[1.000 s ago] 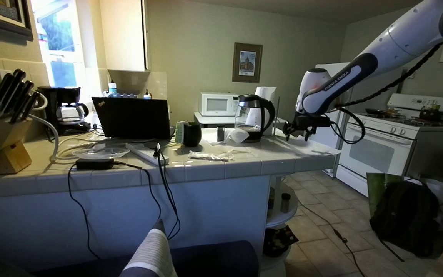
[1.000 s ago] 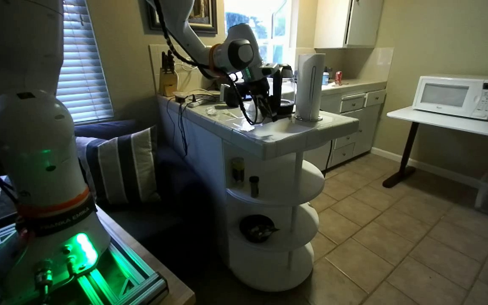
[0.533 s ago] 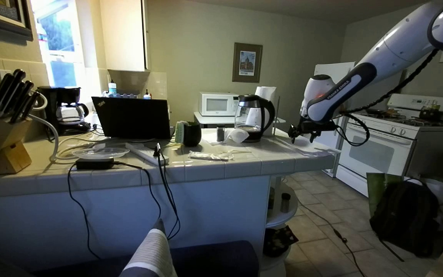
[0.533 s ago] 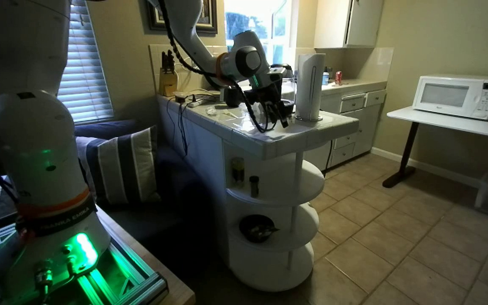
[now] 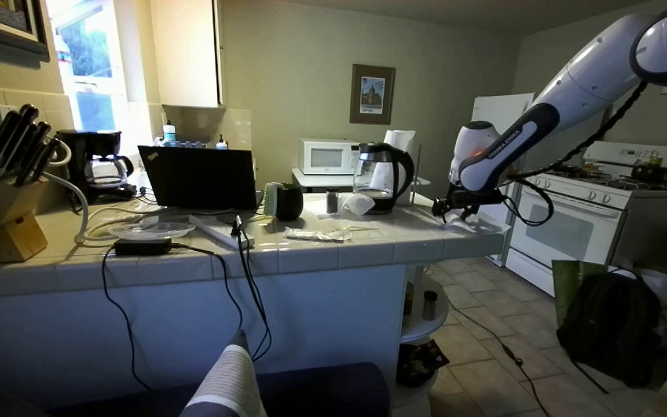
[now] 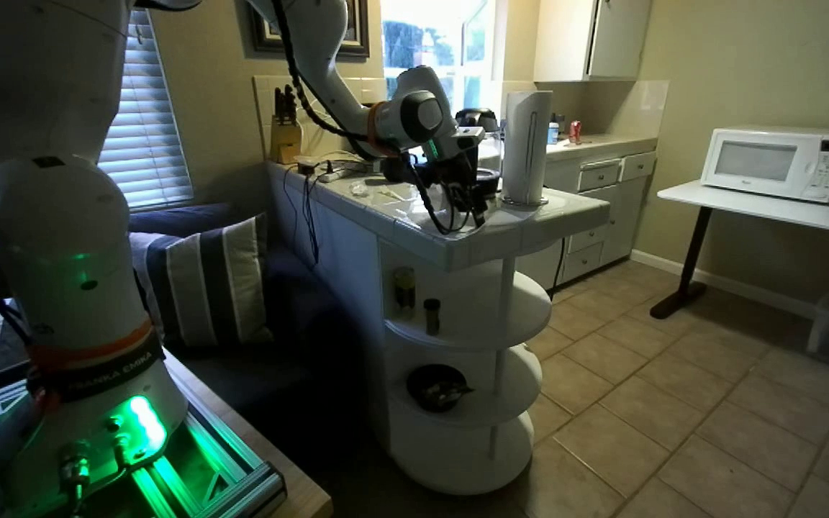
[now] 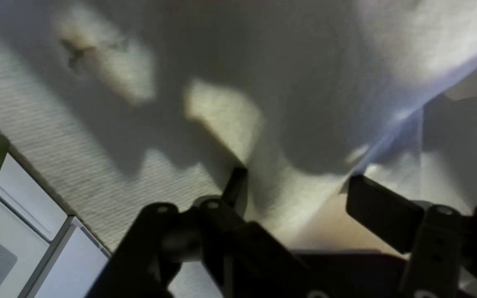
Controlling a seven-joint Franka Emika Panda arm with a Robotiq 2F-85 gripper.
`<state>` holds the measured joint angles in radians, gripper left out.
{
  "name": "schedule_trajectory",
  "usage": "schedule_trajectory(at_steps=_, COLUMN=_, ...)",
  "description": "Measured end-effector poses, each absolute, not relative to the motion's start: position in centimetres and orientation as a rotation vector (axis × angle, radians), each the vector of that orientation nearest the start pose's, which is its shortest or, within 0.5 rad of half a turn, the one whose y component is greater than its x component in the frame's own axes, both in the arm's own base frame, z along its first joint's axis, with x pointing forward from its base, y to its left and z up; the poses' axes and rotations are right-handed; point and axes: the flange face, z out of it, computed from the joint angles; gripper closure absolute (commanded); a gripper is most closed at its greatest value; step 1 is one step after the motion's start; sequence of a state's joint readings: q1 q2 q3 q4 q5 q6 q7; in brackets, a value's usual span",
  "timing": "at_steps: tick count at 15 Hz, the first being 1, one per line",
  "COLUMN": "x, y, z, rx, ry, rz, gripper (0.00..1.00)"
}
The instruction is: Use the piece of tissue on the right to wipe the counter
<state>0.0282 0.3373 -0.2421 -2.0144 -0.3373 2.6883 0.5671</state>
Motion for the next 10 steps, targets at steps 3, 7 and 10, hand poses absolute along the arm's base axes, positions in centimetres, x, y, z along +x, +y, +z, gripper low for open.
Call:
schedule_trajectory(at_steps=3, x=62.1, y=-11.2, z=32.5, rx=-3.201, ry=0.765, rz=-0.63, gripper=0.88)
schedule_trajectory(at_steps=7, x=62.2, y=-10.5, z=32.5, rx=-3.2, ry=0.75, rz=-0.634, gripper=1.0)
schedule_trajectory(at_steps=10, x=62.4, y=-8.7, z=32.8, rx=-3.19, ry=0.734, rz=-0.647, gripper=1.0)
